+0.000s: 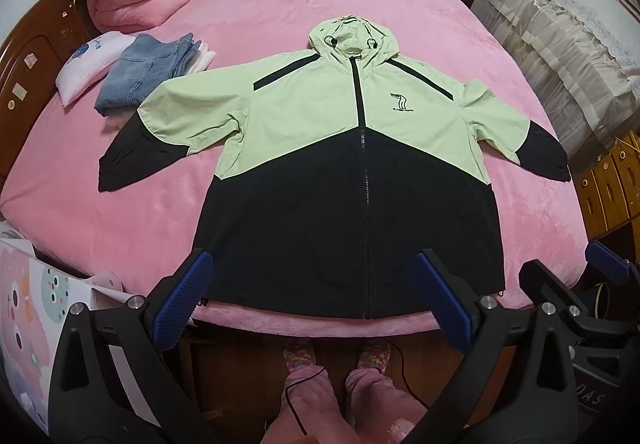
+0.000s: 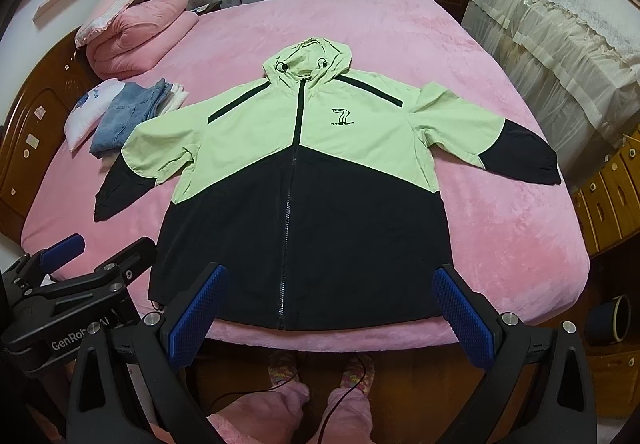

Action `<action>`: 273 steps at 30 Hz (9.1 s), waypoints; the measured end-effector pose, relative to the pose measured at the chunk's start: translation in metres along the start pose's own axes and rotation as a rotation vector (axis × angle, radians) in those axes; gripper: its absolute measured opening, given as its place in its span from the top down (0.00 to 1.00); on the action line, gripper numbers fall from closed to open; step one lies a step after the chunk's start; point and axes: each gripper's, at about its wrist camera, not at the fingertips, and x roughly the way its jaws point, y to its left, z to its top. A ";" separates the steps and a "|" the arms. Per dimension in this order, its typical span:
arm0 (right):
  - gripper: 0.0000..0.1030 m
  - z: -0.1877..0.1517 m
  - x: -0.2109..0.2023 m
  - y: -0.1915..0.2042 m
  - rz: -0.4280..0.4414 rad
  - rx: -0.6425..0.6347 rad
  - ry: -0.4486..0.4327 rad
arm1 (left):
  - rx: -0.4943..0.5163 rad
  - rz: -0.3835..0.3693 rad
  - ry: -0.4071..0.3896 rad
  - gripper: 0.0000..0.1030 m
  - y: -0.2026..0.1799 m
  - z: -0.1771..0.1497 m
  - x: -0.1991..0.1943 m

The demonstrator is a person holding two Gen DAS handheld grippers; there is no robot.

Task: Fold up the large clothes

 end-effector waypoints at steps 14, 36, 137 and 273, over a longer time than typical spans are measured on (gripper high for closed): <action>0.00 0.001 -0.005 0.003 -0.003 -0.003 -0.004 | -0.015 0.002 0.003 0.01 0.008 -0.001 -0.001; 0.00 0.009 -0.012 0.014 -0.017 -0.036 -0.028 | -0.027 0.002 -0.047 0.01 0.016 0.011 -0.007; 0.00 0.132 0.258 0.127 0.188 0.016 -0.066 | -0.552 -0.231 -0.333 0.96 0.214 0.190 0.266; 0.91 0.408 0.149 0.210 0.181 0.511 0.040 | -0.315 -0.004 0.103 0.62 0.260 0.156 0.430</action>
